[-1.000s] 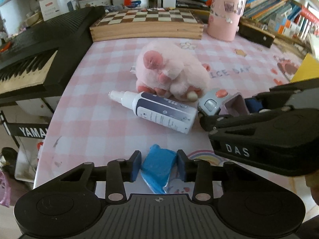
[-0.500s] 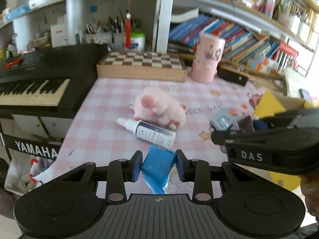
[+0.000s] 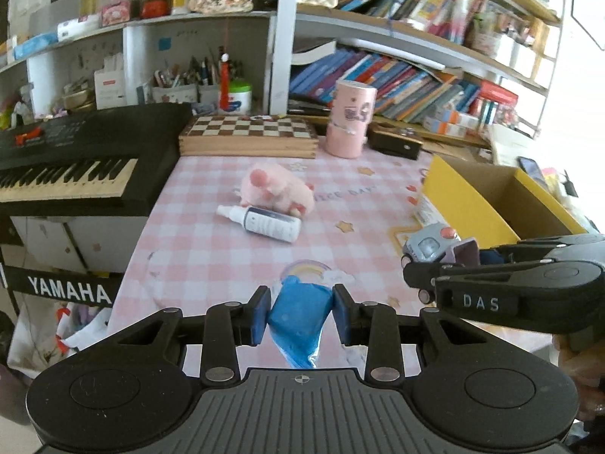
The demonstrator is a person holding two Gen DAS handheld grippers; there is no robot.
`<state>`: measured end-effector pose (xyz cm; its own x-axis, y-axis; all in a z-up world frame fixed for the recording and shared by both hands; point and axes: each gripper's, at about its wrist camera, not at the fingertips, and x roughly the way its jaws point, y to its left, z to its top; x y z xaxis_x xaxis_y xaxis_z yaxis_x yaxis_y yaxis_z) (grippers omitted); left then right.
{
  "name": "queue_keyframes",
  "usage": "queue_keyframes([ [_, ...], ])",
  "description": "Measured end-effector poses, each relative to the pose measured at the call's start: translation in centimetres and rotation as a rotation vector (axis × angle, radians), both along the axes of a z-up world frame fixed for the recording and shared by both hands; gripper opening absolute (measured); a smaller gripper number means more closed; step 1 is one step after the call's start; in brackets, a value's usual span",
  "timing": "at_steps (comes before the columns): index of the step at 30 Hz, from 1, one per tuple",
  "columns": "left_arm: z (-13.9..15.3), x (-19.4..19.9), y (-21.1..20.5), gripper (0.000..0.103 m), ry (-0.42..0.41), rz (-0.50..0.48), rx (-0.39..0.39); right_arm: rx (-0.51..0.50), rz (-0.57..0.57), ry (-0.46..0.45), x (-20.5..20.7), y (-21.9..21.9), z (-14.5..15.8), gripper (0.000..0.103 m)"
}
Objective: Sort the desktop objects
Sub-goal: 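Lift and carry the eraser and toy car in both tools toward the yellow box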
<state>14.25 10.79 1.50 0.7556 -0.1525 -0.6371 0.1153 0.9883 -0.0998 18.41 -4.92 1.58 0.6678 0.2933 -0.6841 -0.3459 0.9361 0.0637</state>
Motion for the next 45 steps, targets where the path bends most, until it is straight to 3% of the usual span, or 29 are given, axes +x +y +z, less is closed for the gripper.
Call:
queue_keyframes([
  [12,-1.0,-7.7,-2.6,0.033,0.036,-0.152,0.007,0.026,-0.156,0.049,-11.0,-3.7,-1.7,0.038],
  [18,-0.5,-8.9,-4.8,0.033,0.017,-0.273,0.028,0.067,-0.313,0.067,-13.7,-6.9,-1.6,0.038],
  [25,-0.8,-9.3,-8.2,0.033,0.020,-0.410,0.006,0.041,-0.437,0.060,-16.9,-9.8,-1.4,0.038],
  [33,-1.0,-10.1,-11.9,0.033,0.013,-0.542,0.013,0.047,-0.542,0.073,-19.1,-12.7,-1.6,0.038],
  [45,-1.4,-8.8,-15.1,0.033,0.032,-0.576,0.023,0.040,-0.558,0.094,-18.1,-15.2,-2.0,0.038],
])
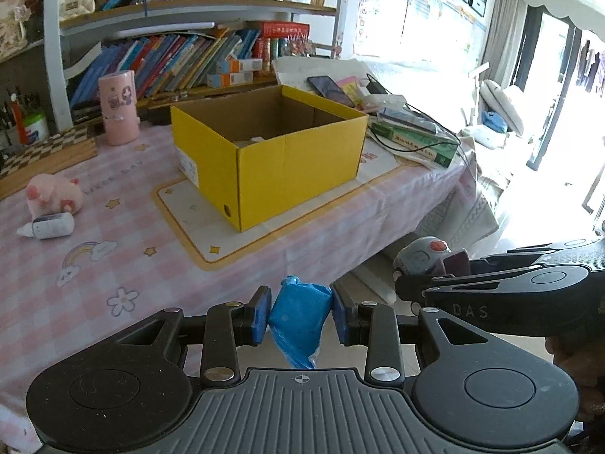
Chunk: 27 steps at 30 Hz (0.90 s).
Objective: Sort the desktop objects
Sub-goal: 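Lift and carry the eraser and toy car in both tools toward the yellow box, then lower both tools into the yellow box over the tape roll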
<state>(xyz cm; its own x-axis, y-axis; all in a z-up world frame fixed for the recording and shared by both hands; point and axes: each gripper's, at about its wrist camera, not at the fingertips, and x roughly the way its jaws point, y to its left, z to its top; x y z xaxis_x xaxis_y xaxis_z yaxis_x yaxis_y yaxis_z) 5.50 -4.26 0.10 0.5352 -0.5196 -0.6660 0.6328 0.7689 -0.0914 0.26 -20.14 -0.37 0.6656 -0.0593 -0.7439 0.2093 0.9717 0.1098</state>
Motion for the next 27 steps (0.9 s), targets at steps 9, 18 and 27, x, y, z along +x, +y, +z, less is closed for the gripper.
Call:
queue_keyframes([
  [9,-0.6,1.6,-2.3,0.033,0.020,-0.015,0.031,0.030,0.002,0.046,2.0,-2.1,-1.2,0.038],
  [18,-0.7,4.1,-5.1,0.032,0.027,0.007,0.013,0.018,0.021,0.059,4.8,-4.9,-1.1,0.038],
  [27,0.8,7.1,-8.9,0.032,-0.019,0.060,-0.032,-0.038,0.093,-0.004,8.8,-8.6,0.7,0.038],
])
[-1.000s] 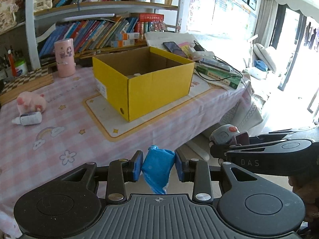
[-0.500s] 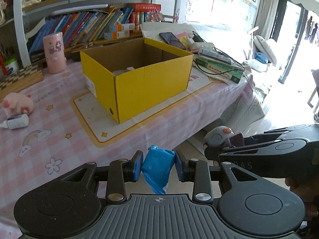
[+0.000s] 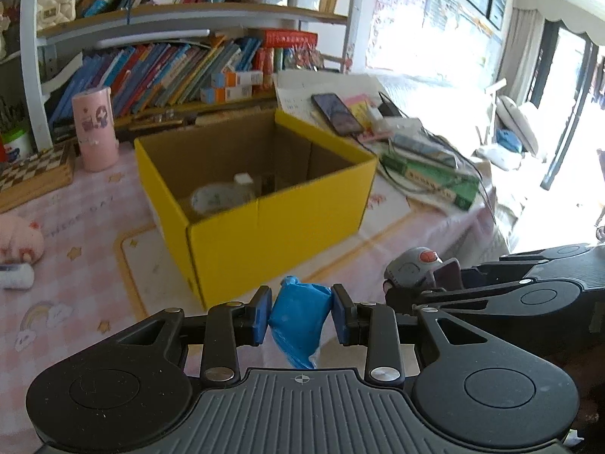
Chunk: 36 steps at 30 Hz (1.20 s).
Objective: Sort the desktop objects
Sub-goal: 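Lower both tools into the yellow box over the tape roll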
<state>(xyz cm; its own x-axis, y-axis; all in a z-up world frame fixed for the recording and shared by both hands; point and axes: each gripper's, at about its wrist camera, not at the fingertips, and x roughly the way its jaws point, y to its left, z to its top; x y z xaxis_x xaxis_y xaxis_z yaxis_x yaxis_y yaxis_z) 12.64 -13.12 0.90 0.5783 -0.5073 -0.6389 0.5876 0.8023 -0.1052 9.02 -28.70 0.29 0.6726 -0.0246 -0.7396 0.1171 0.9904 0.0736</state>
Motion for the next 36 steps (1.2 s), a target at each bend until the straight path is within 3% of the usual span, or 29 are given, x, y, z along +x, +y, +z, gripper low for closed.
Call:
queue_keyframes([
  [13,3.4,4.2,-4.3,0.032,-0.147,0.153,-0.005,-0.010,0.149,-0.154,6.7,-4.6,3.4,0.038],
  [21,4.1,8.6,-5.9,0.032,-0.183,0.248,0.048,0.015,0.242,-0.214,11.8,-6.6,4.6,0.038],
  [26,2.9,11.8,-6.6,0.032,-0.137,0.274,0.076,-0.005,0.324,-0.190,15.7,-7.0,3.9,0.038],
  [36,-1.1,15.0,-7.1,0.032,0.009,0.290,0.174,-0.132,0.568,-0.049,21.7,-4.7,0.9,0.038],
])
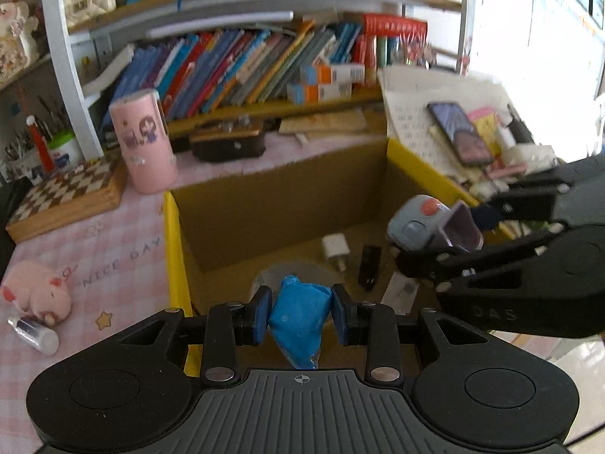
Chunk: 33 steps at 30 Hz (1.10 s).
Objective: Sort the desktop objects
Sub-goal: 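Lower both tools into the yellow box over the tape roll, then open both tools to drop the eraser and toy car in the box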
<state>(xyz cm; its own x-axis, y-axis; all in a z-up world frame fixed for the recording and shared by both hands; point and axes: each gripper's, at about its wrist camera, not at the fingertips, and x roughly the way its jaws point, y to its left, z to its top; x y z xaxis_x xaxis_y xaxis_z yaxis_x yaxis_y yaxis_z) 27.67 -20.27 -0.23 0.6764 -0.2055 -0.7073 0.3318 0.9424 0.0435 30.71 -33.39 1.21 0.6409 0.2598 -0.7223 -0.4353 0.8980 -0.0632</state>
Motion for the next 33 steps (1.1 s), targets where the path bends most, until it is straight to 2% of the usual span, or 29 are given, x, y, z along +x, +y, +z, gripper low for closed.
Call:
queue_keyframes([
  [3,-0.5,0.4,-0.2,0.032,0.026,0.002,0.014,-0.061,0.076,0.052,1.5,0.9,-1.3,0.038],
  [6,-1.0,0.5,-0.3,0.032,0.051,0.000,0.020,-0.082,0.128,0.152,2.6,1.4,-2.7,0.038],
  [10,-1.5,0.7,-0.4,0.032,0.079,-0.004,0.035,-0.139,0.184,0.195,3.1,2.2,-3.8,0.038],
  [15,-1.8,0.7,-0.5,0.033,0.079,-0.003,0.044,-0.151,0.184,0.217,3.6,2.2,-4.3,0.038],
  [20,-1.4,0.5,-0.4,0.037,0.060,0.015,0.033,-0.140,0.156,0.130,2.8,1.8,-3.8,0.042],
  [21,-1.2,0.6,-0.4,0.042,0.058,0.021,0.032,-0.136,0.154,0.105,2.6,1.7,-3.6,0.042],
  [22,-1.0,0.5,-0.3,0.051,0.053,0.039,0.033,-0.128,0.149,0.081,2.2,1.5,-3.4,0.041],
  [25,-0.5,0.3,0.5,0.068,0.048,0.081,0.008,-0.101,0.113,0.032,1.5,0.8,-2.6,0.047],
  [29,0.9,-0.8,1.3,0.069,0.005,0.108,-0.029,-0.011,0.044,-0.021,0.3,-0.6,-0.8,0.048],
  [33,2.4,-3.2,1.9,0.073,-0.080,0.155,-0.040,0.084,-0.064,-0.101,-1.6,-2.0,1.3,0.051],
])
